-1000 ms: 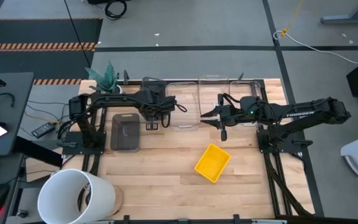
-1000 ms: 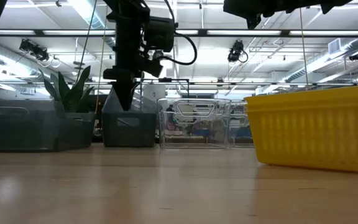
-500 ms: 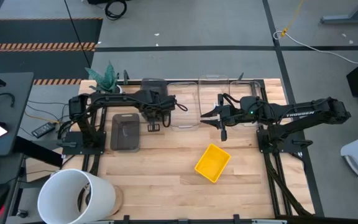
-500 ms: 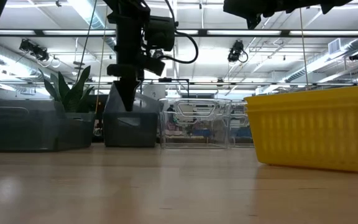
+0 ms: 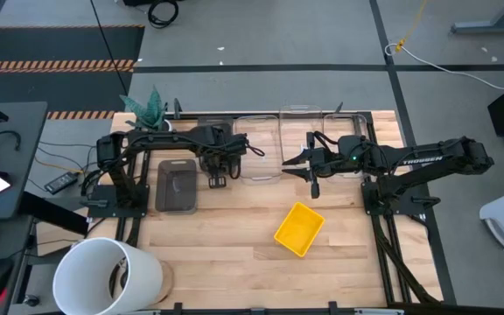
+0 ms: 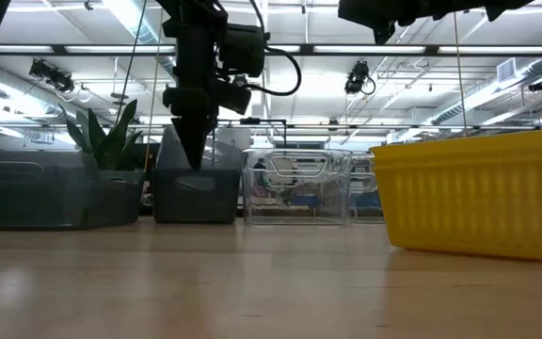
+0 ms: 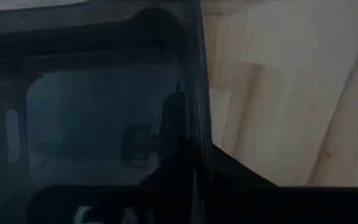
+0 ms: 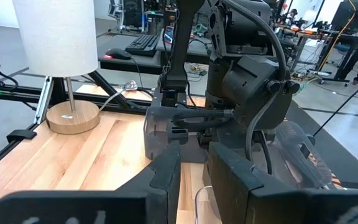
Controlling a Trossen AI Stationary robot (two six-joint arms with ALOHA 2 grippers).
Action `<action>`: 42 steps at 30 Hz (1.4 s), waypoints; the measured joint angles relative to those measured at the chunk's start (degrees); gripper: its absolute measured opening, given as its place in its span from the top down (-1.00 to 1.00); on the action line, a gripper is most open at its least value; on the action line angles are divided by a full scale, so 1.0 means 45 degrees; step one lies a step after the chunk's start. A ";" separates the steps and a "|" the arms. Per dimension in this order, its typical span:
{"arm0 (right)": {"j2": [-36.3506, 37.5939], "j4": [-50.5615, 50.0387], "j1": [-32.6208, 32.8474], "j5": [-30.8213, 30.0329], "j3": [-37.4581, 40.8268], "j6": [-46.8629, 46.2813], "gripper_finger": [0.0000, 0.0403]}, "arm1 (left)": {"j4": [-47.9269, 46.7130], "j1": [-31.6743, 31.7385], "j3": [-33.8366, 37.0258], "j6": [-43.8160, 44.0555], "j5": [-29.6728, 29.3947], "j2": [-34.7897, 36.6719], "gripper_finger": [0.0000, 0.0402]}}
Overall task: Stack baskets by color
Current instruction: Stack the bottom right black bin on the top black bin, then stack the black bin on the stacked black bin
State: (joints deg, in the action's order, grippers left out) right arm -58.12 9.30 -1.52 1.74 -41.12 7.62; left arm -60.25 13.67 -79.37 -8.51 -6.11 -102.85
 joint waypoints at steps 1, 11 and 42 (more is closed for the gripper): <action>-0.0001 0.0000 0.0000 0.0000 0.0000 0.0005 0.56 | 0.0051 -0.0007 0.0000 0.0069 0.0044 0.0000 0.79; -0.0002 -0.0076 0.0000 -0.0005 0.0000 0.0009 0.56 | 0.0064 -0.0015 -0.0010 0.0569 -0.0427 0.0546 0.16; -0.0002 -0.0366 0.0005 -0.0019 0.0000 -0.0035 0.56 | 0.0837 -0.3501 0.4376 0.3937 0.0470 0.5892 0.06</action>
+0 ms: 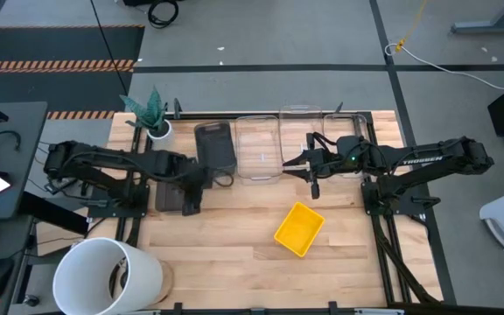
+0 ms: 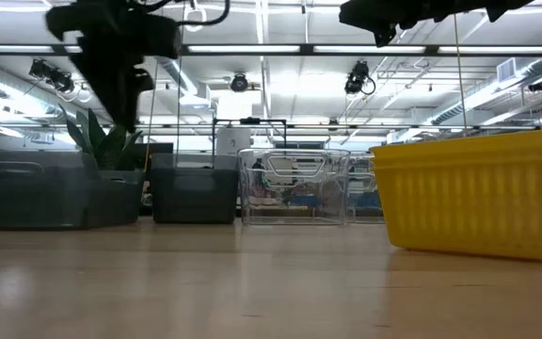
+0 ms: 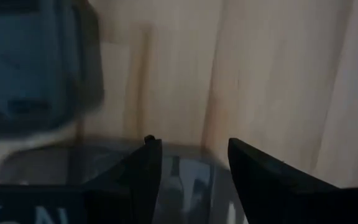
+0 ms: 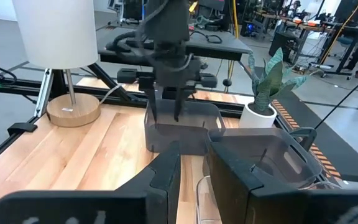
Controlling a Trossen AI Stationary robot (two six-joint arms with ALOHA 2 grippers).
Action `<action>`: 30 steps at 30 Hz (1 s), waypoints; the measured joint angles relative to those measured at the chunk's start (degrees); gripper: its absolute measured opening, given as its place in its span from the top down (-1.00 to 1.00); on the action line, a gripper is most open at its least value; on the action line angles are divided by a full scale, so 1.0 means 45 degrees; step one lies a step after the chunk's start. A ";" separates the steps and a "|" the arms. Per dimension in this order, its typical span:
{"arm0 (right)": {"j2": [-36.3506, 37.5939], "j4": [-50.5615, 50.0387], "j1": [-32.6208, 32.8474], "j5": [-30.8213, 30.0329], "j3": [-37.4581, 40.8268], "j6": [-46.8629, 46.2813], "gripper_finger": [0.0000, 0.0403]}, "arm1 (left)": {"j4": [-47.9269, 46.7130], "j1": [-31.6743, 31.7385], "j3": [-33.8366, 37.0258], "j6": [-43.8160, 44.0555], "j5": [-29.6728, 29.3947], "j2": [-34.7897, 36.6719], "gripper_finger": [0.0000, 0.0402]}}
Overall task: Stack baskets by color
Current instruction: Stack the black bin on the stacked black bin
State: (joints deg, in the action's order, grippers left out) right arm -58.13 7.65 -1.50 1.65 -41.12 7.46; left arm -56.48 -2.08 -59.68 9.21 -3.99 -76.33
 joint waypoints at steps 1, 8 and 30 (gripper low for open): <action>0.0002 0.0033 -0.0001 -0.0001 0.0000 -0.0003 0.56 | -0.0387 -0.0155 0.0002 0.0221 -0.0002 -0.0011 0.06; 0.0001 0.0055 -0.0005 0.0000 0.0000 -0.0025 0.56 | -0.2269 -0.1274 0.0015 0.1566 0.0072 -0.0001 0.06; 0.0000 0.0026 0.0000 0.0010 0.0000 -0.0086 0.56 | -0.2119 -0.3976 0.0019 0.2766 -0.1401 -0.0001 0.34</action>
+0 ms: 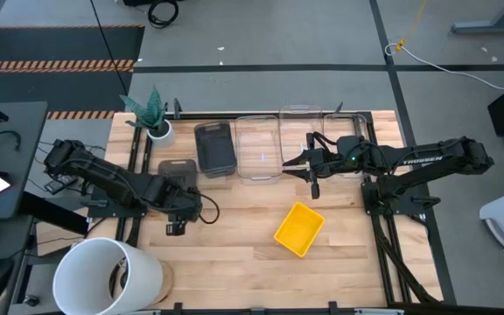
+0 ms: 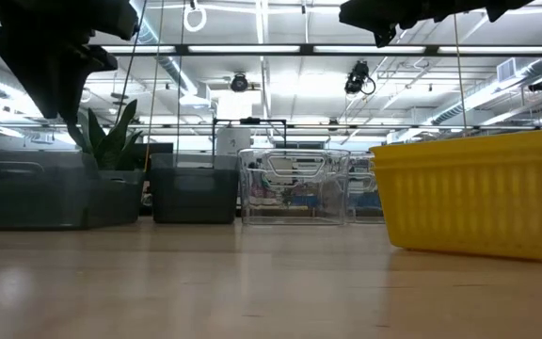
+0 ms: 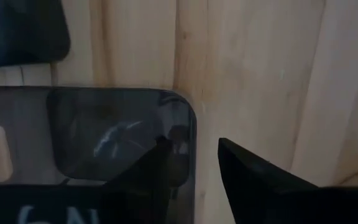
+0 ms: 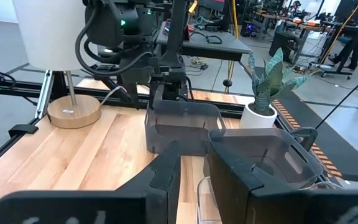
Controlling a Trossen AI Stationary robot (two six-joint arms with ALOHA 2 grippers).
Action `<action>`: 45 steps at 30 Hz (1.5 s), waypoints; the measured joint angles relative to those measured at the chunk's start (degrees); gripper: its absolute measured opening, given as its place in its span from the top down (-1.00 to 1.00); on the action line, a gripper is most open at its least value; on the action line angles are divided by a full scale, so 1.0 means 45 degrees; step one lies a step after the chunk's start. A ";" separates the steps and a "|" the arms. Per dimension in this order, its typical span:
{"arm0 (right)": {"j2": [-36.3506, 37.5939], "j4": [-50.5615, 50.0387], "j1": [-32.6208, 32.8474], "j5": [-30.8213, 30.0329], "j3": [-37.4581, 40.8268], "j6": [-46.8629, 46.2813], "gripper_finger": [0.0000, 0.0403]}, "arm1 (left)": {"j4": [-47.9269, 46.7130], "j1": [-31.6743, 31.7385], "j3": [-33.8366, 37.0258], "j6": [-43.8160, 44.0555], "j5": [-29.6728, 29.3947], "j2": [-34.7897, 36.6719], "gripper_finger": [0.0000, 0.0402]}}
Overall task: Stack baskets by color
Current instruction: Stack the black bin on the stacked black bin
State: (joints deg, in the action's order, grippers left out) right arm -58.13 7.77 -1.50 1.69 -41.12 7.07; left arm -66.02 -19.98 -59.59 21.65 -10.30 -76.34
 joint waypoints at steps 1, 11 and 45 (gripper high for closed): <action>0.0000 0.0000 -0.0005 0.0005 0.0000 0.0000 0.56 | -0.0005 -0.0054 0.0000 0.0029 -0.0181 0.0000 0.35; 0.0001 0.0029 0.0000 0.0219 0.0000 0.0015 0.56 | 0.0000 -0.0705 0.0005 0.0388 -0.1487 -0.0005 0.21; 0.0002 0.0257 -0.0005 0.0223 0.0000 -0.0095 0.56 | 0.3146 -0.0740 0.5032 0.2151 -0.0455 0.2059 0.74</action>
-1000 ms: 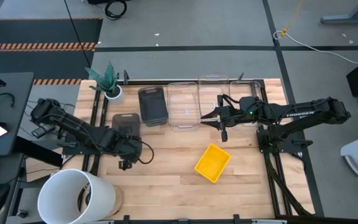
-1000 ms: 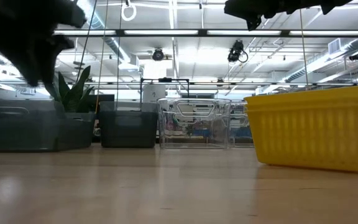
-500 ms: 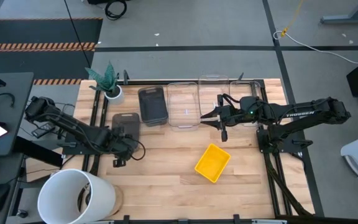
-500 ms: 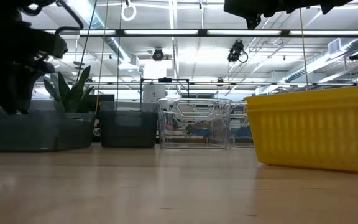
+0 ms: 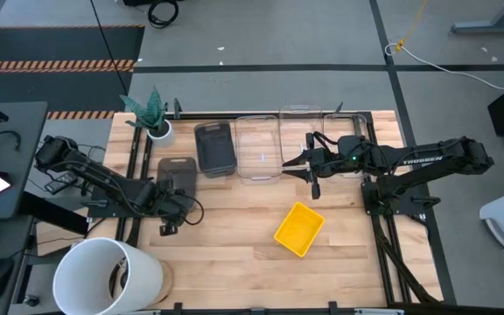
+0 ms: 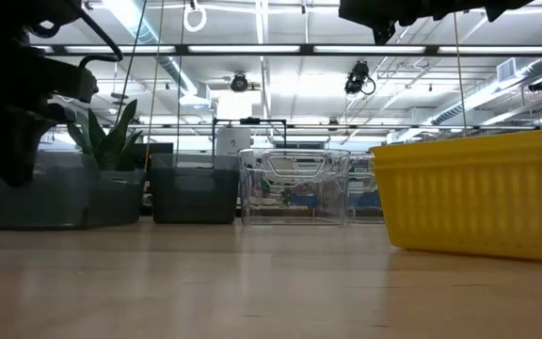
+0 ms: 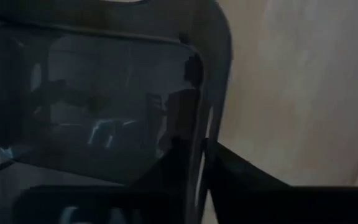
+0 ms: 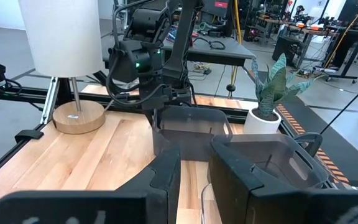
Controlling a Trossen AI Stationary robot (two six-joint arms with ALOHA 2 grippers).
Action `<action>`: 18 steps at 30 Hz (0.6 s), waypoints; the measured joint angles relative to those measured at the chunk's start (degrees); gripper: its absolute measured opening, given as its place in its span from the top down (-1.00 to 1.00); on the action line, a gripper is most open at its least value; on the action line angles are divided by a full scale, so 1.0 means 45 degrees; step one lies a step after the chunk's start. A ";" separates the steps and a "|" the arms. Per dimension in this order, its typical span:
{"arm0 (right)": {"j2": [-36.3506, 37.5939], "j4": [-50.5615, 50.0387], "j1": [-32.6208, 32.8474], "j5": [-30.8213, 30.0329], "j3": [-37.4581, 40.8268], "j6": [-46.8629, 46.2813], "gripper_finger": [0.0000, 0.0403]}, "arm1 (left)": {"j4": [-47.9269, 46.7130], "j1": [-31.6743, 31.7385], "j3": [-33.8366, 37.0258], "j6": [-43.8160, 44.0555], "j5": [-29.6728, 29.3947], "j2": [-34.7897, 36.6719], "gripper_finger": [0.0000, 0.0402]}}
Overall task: Stack baskets by color
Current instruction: Stack the black bin on the stacked black bin
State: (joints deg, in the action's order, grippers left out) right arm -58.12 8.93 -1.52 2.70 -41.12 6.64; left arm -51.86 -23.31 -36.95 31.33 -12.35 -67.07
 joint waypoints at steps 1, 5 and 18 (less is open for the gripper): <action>0.0003 0.0000 0.0000 0.0000 0.0000 0.0003 0.56 | 0.0073 0.0000 0.0000 0.0000 0.0094 0.0000 0.82; 0.0003 0.0000 0.0000 0.0000 0.0000 0.0015 0.56 | 0.0233 -0.0012 -0.0179 0.0008 0.0293 -0.0005 0.96; -0.0002 -0.0005 0.0000 0.0000 0.0000 -0.0002 0.56 | -0.1799 -0.0015 -0.2618 -0.0091 -0.1061 -0.0010 0.99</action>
State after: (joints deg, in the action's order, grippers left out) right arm -58.13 8.91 -1.52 2.70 -41.12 6.63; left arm -59.96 -23.38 -48.73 30.92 -17.12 -67.11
